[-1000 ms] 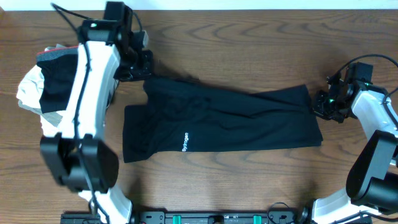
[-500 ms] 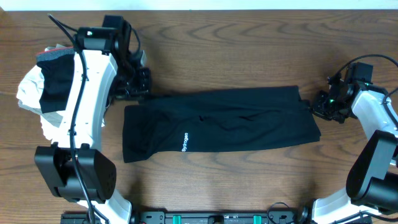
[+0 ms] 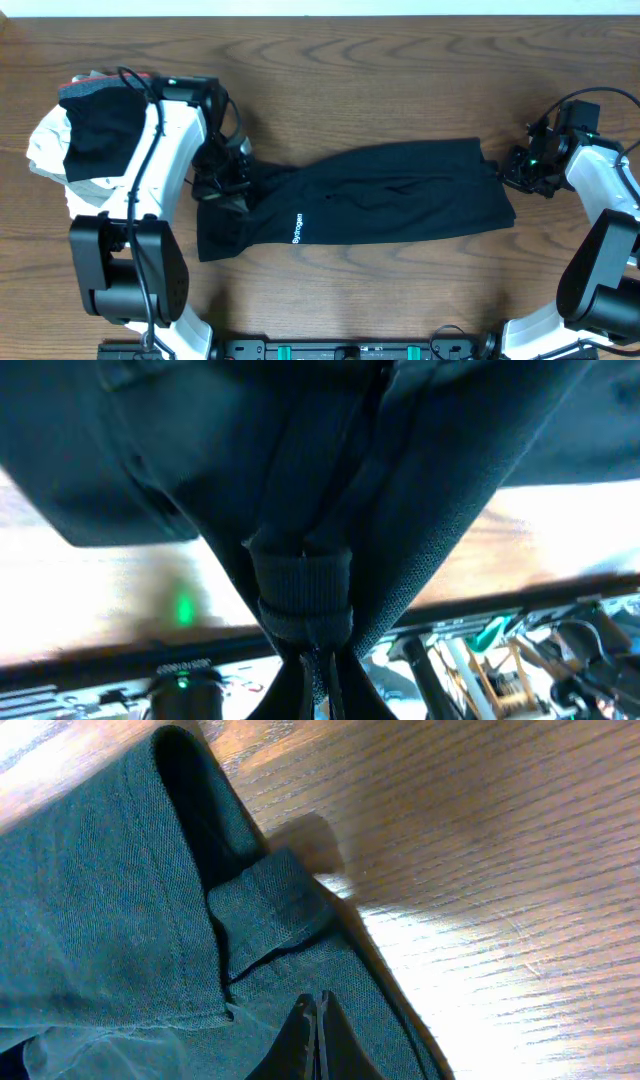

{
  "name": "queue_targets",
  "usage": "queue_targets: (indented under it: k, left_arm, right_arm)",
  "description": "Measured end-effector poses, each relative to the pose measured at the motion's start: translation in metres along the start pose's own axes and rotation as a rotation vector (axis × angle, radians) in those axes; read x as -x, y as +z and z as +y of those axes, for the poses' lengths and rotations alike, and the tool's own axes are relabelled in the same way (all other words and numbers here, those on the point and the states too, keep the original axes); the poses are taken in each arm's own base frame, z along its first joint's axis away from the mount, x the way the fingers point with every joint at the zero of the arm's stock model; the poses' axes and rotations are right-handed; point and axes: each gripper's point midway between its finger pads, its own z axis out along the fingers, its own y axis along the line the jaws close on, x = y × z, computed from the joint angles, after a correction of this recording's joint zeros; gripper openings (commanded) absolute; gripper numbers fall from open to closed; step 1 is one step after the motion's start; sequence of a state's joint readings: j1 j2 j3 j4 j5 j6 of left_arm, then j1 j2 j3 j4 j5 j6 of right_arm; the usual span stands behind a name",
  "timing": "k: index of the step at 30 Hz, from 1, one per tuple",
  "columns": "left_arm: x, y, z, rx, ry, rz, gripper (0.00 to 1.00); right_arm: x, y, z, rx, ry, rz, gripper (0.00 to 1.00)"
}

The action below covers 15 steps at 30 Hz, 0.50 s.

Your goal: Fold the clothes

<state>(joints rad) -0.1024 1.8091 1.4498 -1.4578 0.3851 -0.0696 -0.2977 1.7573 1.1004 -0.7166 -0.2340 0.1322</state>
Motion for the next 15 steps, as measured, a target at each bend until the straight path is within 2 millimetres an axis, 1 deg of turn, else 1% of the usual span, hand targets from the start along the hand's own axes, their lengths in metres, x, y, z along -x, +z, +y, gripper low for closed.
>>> queue_targets:
  k: [5, 6, 7, 12, 15]
  left_arm:
    - [-0.004, 0.011, 0.000, 0.010, 0.007, 0.025, 0.06]
    - [-0.004, 0.011, 0.001, 0.017, 0.008, 0.025, 0.06]
    - [-0.004, 0.011, 0.002, 0.025, 0.007, 0.023, 0.06]
    - [-0.002, 0.012, 0.011, 0.077, 0.002, 0.014, 0.06]
    - [0.003, 0.012, 0.013, 0.091, 0.008, -0.007, 0.06]
  right_arm:
    - [0.000, 0.000, 0.001, 0.002, -0.001, -0.001, 0.03]
    - [0.001, 0.000, 0.001, 0.005, -0.002, -0.002, 0.08]
    - [0.001, 0.000, 0.001, 0.006, -0.003, -0.004, 0.16]
    - [0.010, 0.000, 0.004, 0.023, -0.018, -0.040, 0.31]
    - [0.016, -0.001, 0.010, 0.054, -0.027, -0.065, 0.45]
